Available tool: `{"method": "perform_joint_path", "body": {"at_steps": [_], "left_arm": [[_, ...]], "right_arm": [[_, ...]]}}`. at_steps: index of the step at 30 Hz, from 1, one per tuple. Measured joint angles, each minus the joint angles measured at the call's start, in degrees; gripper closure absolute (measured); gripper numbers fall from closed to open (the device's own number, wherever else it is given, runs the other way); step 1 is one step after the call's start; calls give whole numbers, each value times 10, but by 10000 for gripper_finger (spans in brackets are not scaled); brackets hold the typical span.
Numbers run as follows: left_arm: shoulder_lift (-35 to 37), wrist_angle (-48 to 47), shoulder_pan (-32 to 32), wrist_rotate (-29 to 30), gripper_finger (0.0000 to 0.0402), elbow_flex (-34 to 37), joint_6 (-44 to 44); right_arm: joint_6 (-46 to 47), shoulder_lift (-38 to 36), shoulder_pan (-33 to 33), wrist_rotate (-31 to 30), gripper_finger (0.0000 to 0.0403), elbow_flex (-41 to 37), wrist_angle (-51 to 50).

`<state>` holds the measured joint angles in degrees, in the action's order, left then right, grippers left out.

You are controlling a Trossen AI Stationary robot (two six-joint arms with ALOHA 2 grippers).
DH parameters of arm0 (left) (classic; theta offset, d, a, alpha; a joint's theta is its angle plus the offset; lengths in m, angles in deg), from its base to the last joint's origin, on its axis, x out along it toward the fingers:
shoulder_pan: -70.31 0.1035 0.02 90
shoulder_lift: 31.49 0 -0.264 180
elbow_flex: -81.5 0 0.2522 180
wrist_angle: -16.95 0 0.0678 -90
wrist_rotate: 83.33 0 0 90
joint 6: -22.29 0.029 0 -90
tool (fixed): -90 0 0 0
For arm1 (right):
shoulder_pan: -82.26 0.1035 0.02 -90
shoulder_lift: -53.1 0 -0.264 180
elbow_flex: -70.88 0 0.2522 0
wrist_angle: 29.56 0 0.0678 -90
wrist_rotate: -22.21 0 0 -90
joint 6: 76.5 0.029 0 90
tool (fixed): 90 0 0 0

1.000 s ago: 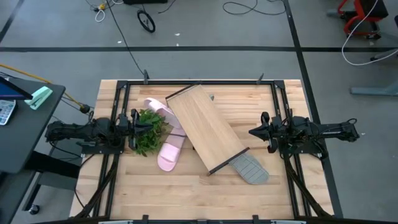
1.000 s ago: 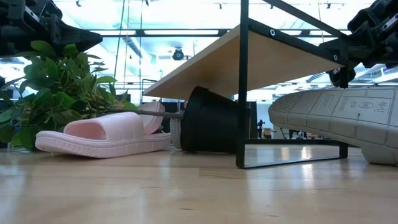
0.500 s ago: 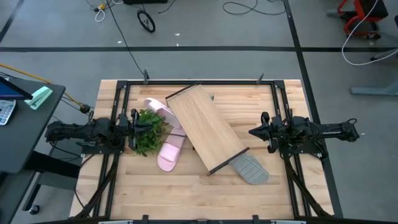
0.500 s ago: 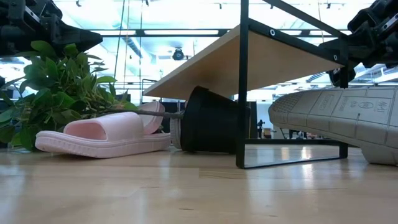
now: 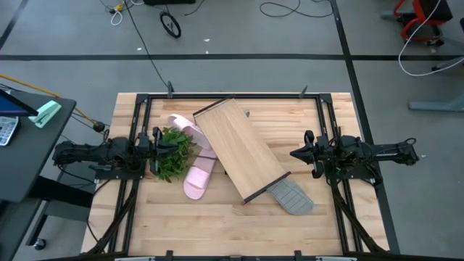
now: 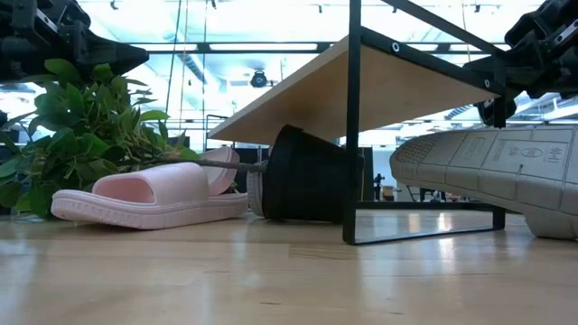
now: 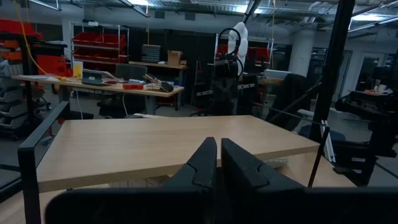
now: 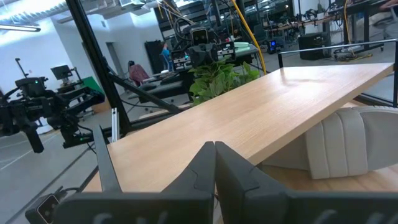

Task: Pick and place slides into the shelf

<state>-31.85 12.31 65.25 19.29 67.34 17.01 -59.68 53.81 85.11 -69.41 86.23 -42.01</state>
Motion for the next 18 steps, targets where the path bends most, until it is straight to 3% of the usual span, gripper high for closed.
{"method": "perform_joint_path", "body": {"at_steps": [18], "left_arm": [[0,0,0,0,380,0,0]], "right_arm": [[0,0,0,0,389,0,0]]}}
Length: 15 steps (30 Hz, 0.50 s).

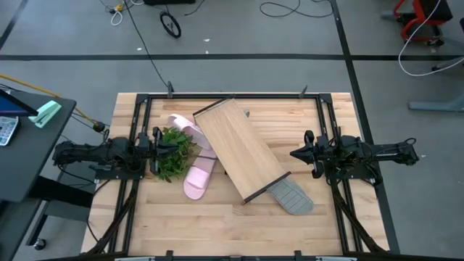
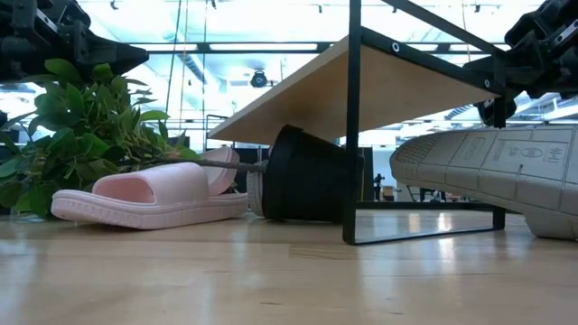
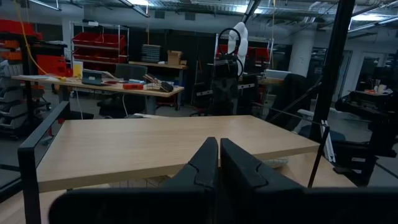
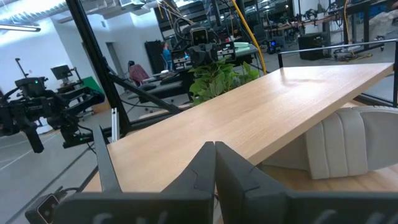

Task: Pick and place slides into the shelf

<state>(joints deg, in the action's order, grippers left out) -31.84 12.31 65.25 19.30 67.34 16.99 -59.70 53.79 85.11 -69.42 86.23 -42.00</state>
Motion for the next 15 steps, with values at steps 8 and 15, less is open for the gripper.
{"method": "perform_joint_path", "body": {"at_steps": [8,15], "left_arm": [[0,0,0,0,368,0,0],[0,0,0,0,370,0,0]], "right_arm": [[0,0,0,0,389,0,0],[0,0,0,0,389,0,0]]}}
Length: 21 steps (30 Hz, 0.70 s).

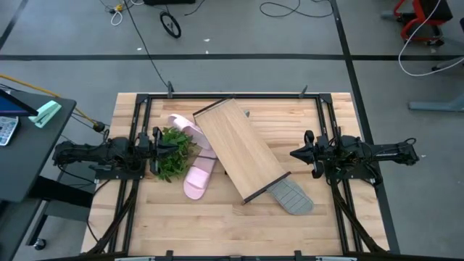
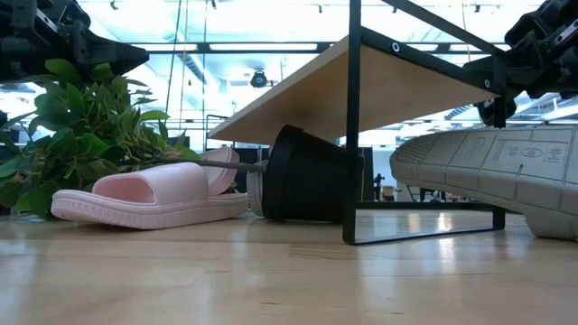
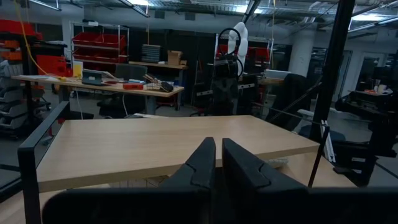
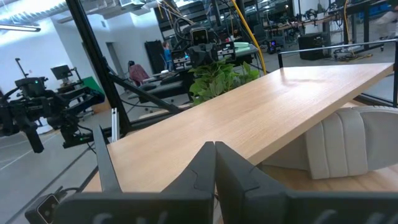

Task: Pick and place slides into the shelf

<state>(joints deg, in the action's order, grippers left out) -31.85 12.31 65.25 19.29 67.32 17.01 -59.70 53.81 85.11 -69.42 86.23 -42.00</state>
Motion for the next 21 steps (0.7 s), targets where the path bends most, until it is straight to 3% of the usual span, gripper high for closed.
{"method": "perform_joint_path", "body": {"at_steps": [21], "left_arm": [[0,0,0,0,371,0,1]], "right_arm": [[-4,0,0,0,389,0,-5]]}}
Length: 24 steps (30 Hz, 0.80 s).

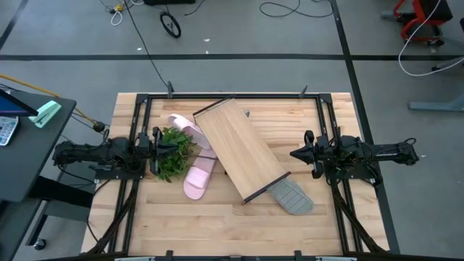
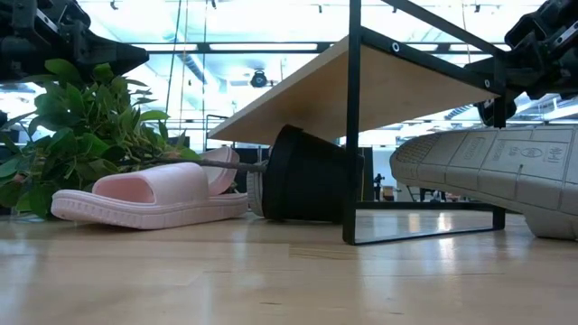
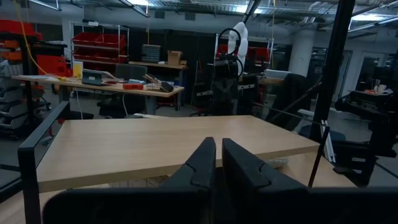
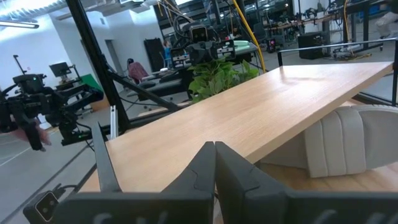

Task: Pick and place slides into the shelf
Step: Put the bottom gray slide on the shelf

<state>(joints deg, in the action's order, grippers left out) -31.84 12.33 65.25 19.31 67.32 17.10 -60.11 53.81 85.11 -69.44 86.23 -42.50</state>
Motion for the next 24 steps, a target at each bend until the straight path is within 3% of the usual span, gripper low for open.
{"method": "perform_joint_path", "body": {"at_steps": [9,24], "left_arm": [[0,5,2,4,381,0,12],[0,-20,2,9,373,-11,-47]], "right_arm": [[52,0,0,0,389,0,-1],[89,0,0,-25,389,7,-21]]}}
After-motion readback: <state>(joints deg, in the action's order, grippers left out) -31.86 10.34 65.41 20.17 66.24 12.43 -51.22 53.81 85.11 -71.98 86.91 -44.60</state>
